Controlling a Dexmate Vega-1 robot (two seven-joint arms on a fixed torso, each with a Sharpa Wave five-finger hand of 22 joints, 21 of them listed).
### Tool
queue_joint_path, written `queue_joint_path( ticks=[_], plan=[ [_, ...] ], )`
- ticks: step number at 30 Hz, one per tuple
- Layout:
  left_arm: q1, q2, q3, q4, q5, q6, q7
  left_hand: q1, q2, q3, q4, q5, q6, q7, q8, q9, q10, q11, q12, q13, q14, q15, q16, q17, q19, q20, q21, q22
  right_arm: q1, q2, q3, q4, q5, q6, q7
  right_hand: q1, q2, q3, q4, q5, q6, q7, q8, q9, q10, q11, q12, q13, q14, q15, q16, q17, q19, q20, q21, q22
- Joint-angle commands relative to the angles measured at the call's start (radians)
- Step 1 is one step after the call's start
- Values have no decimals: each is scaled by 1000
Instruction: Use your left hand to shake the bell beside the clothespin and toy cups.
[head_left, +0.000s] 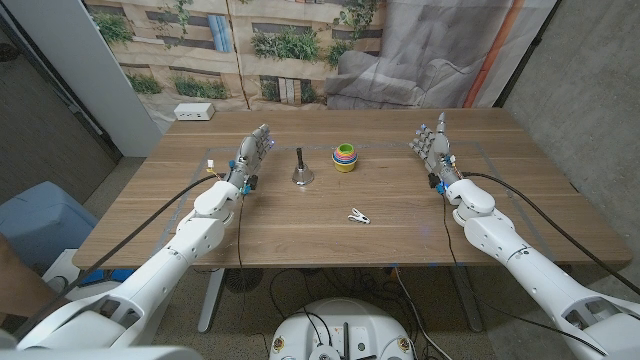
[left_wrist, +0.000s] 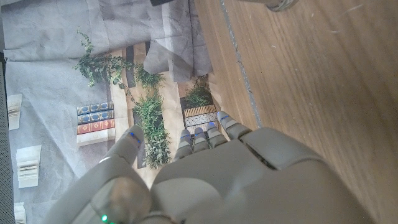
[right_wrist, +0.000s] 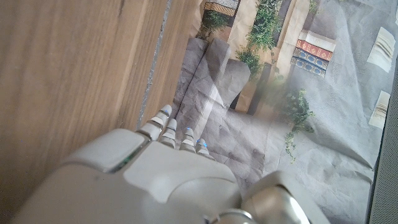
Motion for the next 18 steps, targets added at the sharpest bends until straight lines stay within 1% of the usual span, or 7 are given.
queue_joint_path(
  ticks=[1, 4, 5, 7, 11, 14, 18],
  plan=[
    [-45, 7, 24, 53, 29, -31, -62, 25, 2, 8, -26, 7, 15, -10, 7, 2, 6, -15, 5, 3, 3, -13, 4, 3, 17, -9, 4, 2, 0, 0, 0, -2, 0, -2, -2, 3, 98, -6, -2, 4, -23, -1, 5, 5, -6, 1, 5, 1, -4, -1, 7, 4, 6, 1, 5, 3],
    [-49, 12, 26, 49, 35, -35, -68, 34, -7, 10, -45, 8, 18, -13, 8, 2, 11, -19, 5, 4, 3, -17, 3, 4, 18, -9, 4, 2, 0, 0, 0, -2, 0, -2, -2, 3, 98, -6, -2, 4, -23, -1, 5, 5, -6, 1, 5, 1, -4, -1, 8, 4, 6, 1, 5, 3],
    [-49, 16, 27, 45, 37, -35, -71, 38, -10, 11, -54, 8, 20, -13, 9, 2, 12, -20, 5, 4, 3, -19, 3, 4, 18, -8, 3, 1, 0, 0, 0, -3, 0, -2, -2, 3, 98, -6, -2, 4, -23, -1, 6, 5, -6, 1, 5, 1, -4, -1, 7, 4, 6, 1, 5, 3],
    [-49, 26, 29, 36, 45, -33, -74, 54, -19, 15, -84, 10, 27, -18, 12, 2, 21, -23, 5, 4, 5, -22, 2, 4, 21, -5, 3, 1, -1, -1, 0, -3, 0, -2, -2, 3, 98, -6, -2, 4, -22, 0, 6, 5, -5, 0, 5, 1, -4, -1, 7, 4, 6, 0, 5, 3],
    [-41, 46, 30, 11, 49, -23, -81, 70, -28, 19, -112, 11, 32, -25, 15, 2, 27, -29, 5, 4, 5, -28, 2, 4, 24, -4, 2, 1, -1, -1, 0, -3, 0, -2, -1, 3, 98, -6, -2, 4, -23, -1, 5, 5, -5, -1, 5, 1, -4, -1, 8, 4, 6, 0, 5, 3],
    [-30, 69, 29, -21, 53, -2, -78, 78, -32, 20, -125, 12, 35, -30, 16, 2, 30, -32, 5, 4, 4, -29, 2, 5, 24, -4, 2, 2, -1, -1, 0, -3, 0, -2, -1, 3, 98, -6, -2, 4, -23, -1, 5, 5, -4, -1, 5, 1, -3, -2, 8, 4, 7, 0, 5, 3],
    [-12, 94, 22, -54, 63, 4, -65, 89, -35, 22, -140, 12, 40, -35, 18, 3, 34, -38, 5, 5, 5, -30, 2, 5, 25, -2, 2, 2, -1, -1, 0, -2, 0, -1, -1, 3, 98, -6, -2, 4, -23, 0, 6, 5, -6, -3, 5, 1, -3, -1, 8, 4, 7, 0, 5, 3]
  ],
)
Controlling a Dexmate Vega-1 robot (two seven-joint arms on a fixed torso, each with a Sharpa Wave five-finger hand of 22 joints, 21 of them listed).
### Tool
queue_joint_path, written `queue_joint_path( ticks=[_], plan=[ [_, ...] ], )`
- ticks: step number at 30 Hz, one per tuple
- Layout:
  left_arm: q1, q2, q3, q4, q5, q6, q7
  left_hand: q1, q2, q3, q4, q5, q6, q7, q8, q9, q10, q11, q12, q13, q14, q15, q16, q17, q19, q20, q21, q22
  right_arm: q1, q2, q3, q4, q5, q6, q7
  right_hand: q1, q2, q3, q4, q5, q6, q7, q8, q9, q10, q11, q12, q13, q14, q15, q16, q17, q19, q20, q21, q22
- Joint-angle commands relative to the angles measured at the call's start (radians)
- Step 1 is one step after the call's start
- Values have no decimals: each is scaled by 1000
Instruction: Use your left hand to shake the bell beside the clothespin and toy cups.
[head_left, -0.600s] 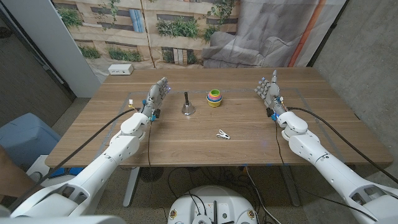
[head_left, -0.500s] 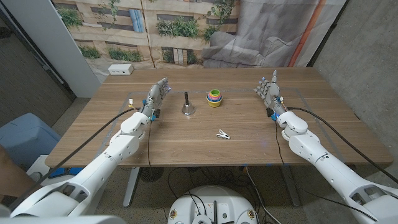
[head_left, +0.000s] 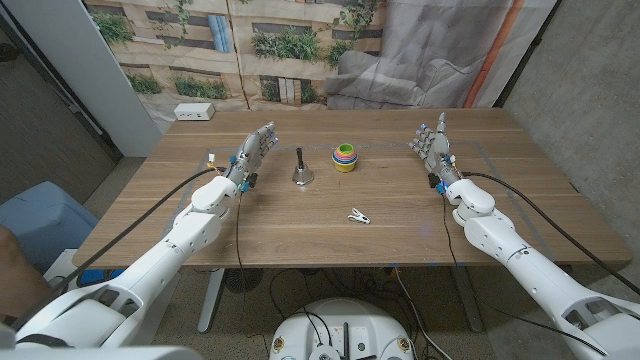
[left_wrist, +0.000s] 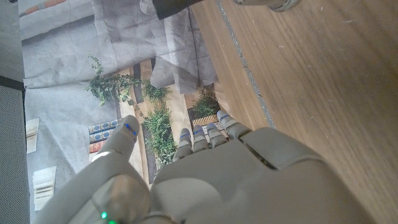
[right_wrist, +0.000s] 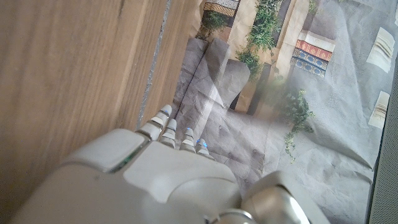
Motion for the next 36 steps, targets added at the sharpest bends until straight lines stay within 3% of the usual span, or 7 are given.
queue_joint_path(
  ticks=[1, 13, 27, 36],
  plan=[
    [31, 67, -4, -84, 28, 30, 6, 23, -3, 3, -17, 5, 13, -8, 12, 3, 6, -12, 4, 5, 3, -21, 2, 5, 15, -1, 2, 2, 0, 0, 0, 0, 0, -1, 0, 3, 99, -6, -2, 4, -23, 0, 6, 5, -6, -3, 5, 1, -4, -2, 8, 4, 7, 0, 5, 3],
    [85, 149, -16, -215, 67, 84, 49, 71, -9, 13, -42, 6, 50, -18, 24, 4, 47, -35, 13, 6, 13, -14, 4, 5, 27, 16, 3, 2, 0, 0, 0, -1, 0, -1, -1, 3, 98, -7, -2, 4, -23, 0, 6, 5, -5, -1, 5, 1, -4, 0, 7, 4, 7, 0, 5, 3],
    [111, 223, -12, -311, 135, 122, 64, 109, -40, 11, -47, 2, 72, -32, 28, 5, 82, -46, 16, 7, 19, -22, 4, 6, 52, 38, 8, 2, -1, -1, 0, -4, 0, -2, -2, 3, 98, -6, -2, 4, -22, 0, 6, 5, -6, 0, 5, 1, -4, -1, 7, 4, 7, 0, 5, 3],
    [132, 264, -2, -395, 197, 194, 113, 155, -73, 11, -47, 4, 108, -32, 38, 5, 129, -62, 23, 8, 44, -35, 9, 6, 75, 58, 9, 3, -3, -2, 0, -5, 2, -2, 2, 3, 98, -6, -2, 4, -22, -1, 6, 5, -6, 1, 5, 1, -4, 0, 7, 4, 7, 0, 5, 3]
  ],
)
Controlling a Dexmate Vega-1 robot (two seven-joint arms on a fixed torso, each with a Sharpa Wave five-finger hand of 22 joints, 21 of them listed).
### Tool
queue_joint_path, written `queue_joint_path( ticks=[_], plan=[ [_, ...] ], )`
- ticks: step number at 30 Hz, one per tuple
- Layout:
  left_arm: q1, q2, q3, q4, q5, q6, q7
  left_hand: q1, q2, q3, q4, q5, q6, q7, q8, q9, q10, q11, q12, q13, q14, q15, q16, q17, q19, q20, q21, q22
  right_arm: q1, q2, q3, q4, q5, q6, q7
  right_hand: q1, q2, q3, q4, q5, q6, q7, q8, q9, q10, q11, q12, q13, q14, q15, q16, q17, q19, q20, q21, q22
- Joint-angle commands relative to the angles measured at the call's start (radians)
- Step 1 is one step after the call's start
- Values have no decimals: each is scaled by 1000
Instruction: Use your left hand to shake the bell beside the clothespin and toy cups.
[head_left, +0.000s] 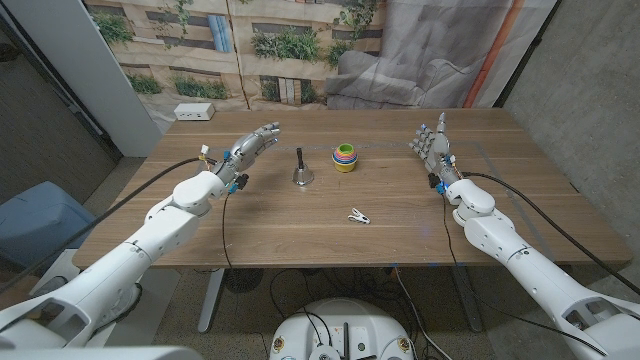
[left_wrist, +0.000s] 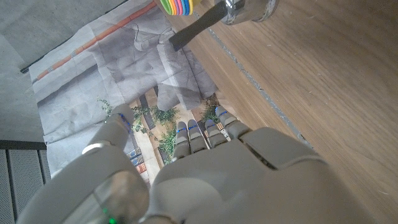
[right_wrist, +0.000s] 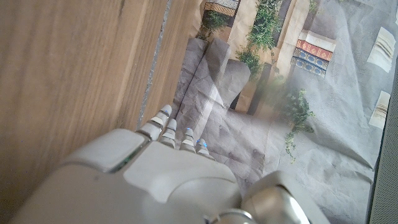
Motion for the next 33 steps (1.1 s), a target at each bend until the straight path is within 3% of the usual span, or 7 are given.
queue_joint_path(
  ticks=[1, 6, 9, 17, 33],
  plan=[
    [27, 55, 12, -101, 69, 67, 42, 26, -7, 3, -3, 4, 23, 2, 9, 5, 25, -6, 8, 3, 19, -28, 6, 1, 13, 6, 9, 3, -2, -2, 0, -3, 2, 0, 4, 3, 99, -7, -2, 4, -22, -1, 6, 5, -6, 1, 5, 1, -4, 0, 7, 4, 7, 1, 6, 3],
    [40, 66, 16, -135, 109, 94, 81, 56, -18, 8, -3, 6, 40, 5, 11, 5, 48, -6, 10, 3, 31, -26, 6, 1, 19, 10, 8, 4, -3, -3, 0, -4, 2, 0, 3, 2, 99, -6, -2, 4, -22, -1, 6, 5, -5, 0, 5, 1, -4, -1, 8, 4, 6, 1, 6, 3],
    [46, 68, 18, -147, 130, 100, 99, 81, -27, 12, -3, 8, 54, 3, 13, 4, 72, -23, 13, 4, 42, -26, 7, 1, 22, 12, 6, 4, -3, -3, 1, -5, 2, 0, 3, 2, 99, -6, -2, 4, -22, 0, 6, 5, -5, -1, 5, 1, -4, -1, 8, 4, 7, 1, 6, 3],
    [71, 47, 24, -169, 207, 90, 187, 147, -52, 19, -3, 9, 96, -16, 19, 4, 120, -31, 16, 4, 81, -25, 10, 1, 47, 16, 9, 4, -3, -2, 1, -6, 0, -1, -2, 2, 99, -6, -2, 4, -22, 0, 6, 5, -6, -2, 5, 1, -4, -1, 8, 4, 7, 1, 6, 3],
    [68, -16, 50, -104, 322, 63, 288, 226, -79, 20, -1, 9, 154, -27, 25, 4, 163, -44, 10, 3, 116, -24, 6, 1, 65, 18, 8, 5, -3, -2, 1, -5, 0, -1, -1, 3, 99, -6, -2, 4, -22, 0, 6, 5, -5, -1, 5, 1, -4, 0, 7, 4, 7, 0, 6, 3]
  ],
)
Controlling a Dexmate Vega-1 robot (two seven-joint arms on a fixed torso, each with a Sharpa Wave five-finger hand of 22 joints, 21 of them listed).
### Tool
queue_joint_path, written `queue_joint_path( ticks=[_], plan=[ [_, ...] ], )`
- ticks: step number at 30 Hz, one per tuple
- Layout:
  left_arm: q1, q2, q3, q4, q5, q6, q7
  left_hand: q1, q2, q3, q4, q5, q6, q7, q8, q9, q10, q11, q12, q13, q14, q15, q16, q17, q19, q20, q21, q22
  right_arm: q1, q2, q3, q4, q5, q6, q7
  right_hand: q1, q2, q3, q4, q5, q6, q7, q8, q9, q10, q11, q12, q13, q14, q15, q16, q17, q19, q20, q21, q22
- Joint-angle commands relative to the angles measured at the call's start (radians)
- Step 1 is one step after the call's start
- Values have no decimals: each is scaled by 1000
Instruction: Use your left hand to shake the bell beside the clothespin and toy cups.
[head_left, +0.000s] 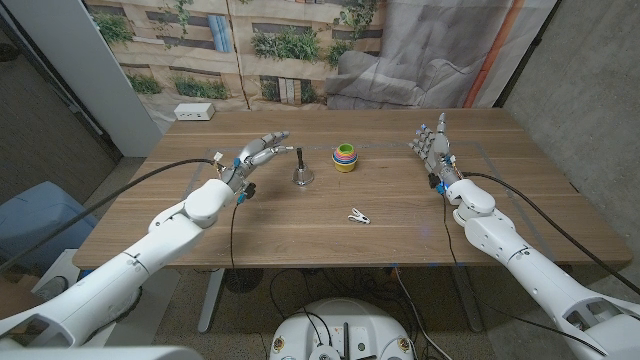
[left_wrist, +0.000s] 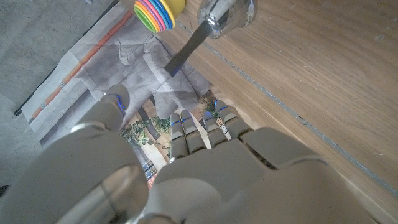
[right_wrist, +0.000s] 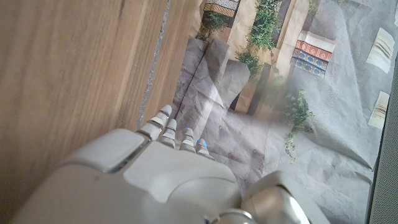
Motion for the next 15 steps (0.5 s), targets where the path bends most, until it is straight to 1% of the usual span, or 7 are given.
queue_joint_path(
  ticks=[1, 3, 6, 11, 14, 15],
  plan=[
    [-7, -39, 25, 41, 85, -4, 67, 24, -3, 7, 2, 5, 11, -1, 3, 4, -1, -2, 2, 3, -1, -24, 1, 1, 8, -2, -2, 5, 0, -1, 0, 0, 1, 0, 2, 2, 99, -7, -2, 4, -22, 0, 6, 5, -5, -1, 5, 1, -4, 0, 7, 4, 7, 0, 6, 3],
    [-18, -44, 33, 50, 95, 5, 63, 30, -4, 6, 3, 5, 12, -4, 2, 4, 0, -6, 1, 3, -3, -25, 0, 1, 2, -4, -4, 6, 0, -1, 0, 0, 1, 0, 2, 2, 99, -7, -2, 4, -22, 0, 6, 5, -5, -2, 5, 1, -4, -1, 7, 4, 7, 0, 6, 3],
    [-33, -56, 44, 70, 96, 19, 57, 45, -10, 4, 4, 4, 13, -5, -2, 4, -3, -3, -5, 3, -7, -22, -3, 1, -8, -5, -8, 6, 0, -1, 0, 0, 1, 0, 2, 2, 99, -6, -2, 4, -22, 0, 6, 5, -5, -2, 5, 1, -4, 0, 8, 4, 7, 0, 6, 3],
    [-58, -76, 64, 99, 98, 28, 44, 53, -14, 2, 5, 4, 15, -4, -4, 4, -1, -4, -7, 2, -10, -19, -4, 1, -17, -6, -10, 6, -1, 0, 0, -1, 0, 0, -3, 2, 99, -6, -2, 4, -22, -1, 6, 5, -5, -1, 5, 1, -4, -1, 8, 4, 7, 0, 6, 3],
    [-70, -87, 75, 112, 95, 28, 35, 64, -18, -2, 7, 3, 29, 7, -3, 4, 13, -1, -5, 2, -8, -12, -3, 2, -23, -7, -11, 6, 0, 0, 0, 1, 0, 1, -3, 2, 99, -6, -2, 4, -23, 1, 6, 5, -4, 1, 5, 1, -4, -1, 7, 4, 7, 0, 6, 3],
    [-74, -91, 79, 116, 97, 28, 35, 69, -19, -4, 8, 2, 34, 10, -3, 4, 21, -4, -4, 2, -8, -8, -3, 2, -25, -5, -10, 6, 0, 1, 0, 1, -1, 1, -3, 2, 99, -6, -2, 4, -23, 1, 5, 5, -5, 0, 5, 1, -4, -1, 7, 4, 7, 0, 6, 3]
  ],
)
